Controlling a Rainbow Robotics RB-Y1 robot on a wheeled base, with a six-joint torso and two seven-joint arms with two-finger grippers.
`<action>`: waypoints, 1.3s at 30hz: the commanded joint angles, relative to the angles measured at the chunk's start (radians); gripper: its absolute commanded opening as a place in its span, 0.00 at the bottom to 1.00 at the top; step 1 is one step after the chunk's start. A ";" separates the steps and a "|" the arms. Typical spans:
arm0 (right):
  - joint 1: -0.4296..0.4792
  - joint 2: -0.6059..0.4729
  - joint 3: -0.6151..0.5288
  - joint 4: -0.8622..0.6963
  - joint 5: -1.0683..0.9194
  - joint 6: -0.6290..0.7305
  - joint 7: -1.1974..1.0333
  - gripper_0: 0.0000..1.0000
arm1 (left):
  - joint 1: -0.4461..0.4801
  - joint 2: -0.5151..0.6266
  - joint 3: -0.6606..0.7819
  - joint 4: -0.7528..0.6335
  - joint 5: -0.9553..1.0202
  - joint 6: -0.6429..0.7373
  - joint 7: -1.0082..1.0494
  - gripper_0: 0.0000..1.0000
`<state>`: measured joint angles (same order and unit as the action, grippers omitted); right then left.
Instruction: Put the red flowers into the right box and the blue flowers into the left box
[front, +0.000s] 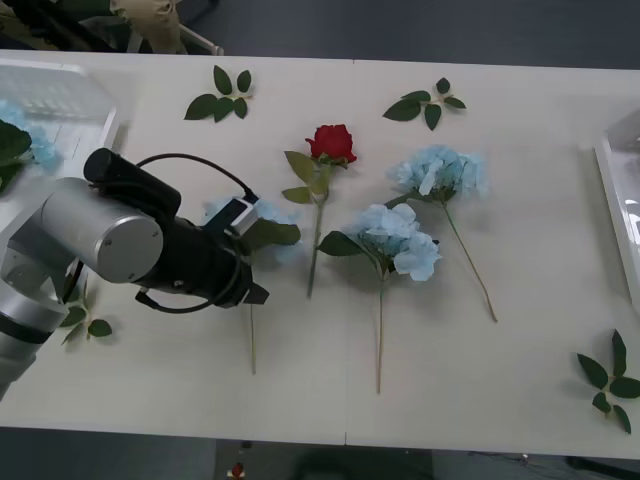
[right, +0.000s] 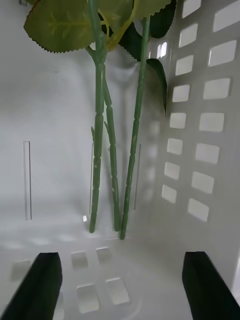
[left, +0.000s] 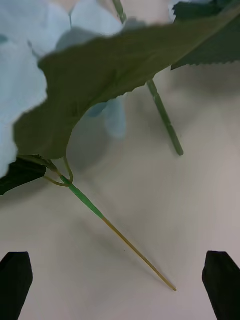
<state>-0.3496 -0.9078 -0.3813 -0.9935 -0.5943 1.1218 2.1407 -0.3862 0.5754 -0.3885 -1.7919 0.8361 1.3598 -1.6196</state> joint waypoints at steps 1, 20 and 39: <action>-0.022 -0.036 0.025 -0.027 -0.024 0.004 0.021 1.00 | -0.049 -0.003 -0.035 0.046 -0.011 -0.016 0.033 1.00; -0.129 0.040 0.111 -0.208 -0.228 0.271 0.010 1.00 | -0.186 -0.009 -0.211 0.207 -0.052 -0.067 0.041 1.00; -0.126 0.190 0.300 -0.646 -0.239 0.406 -0.409 1.00 | -0.260 -0.028 -0.332 0.302 -0.126 -0.145 0.053 0.42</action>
<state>-0.4638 -0.7231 -0.1171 -1.5821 -0.8269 1.5528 1.7939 -0.6333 0.5653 -0.7322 -1.4913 0.7197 1.2216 -1.6162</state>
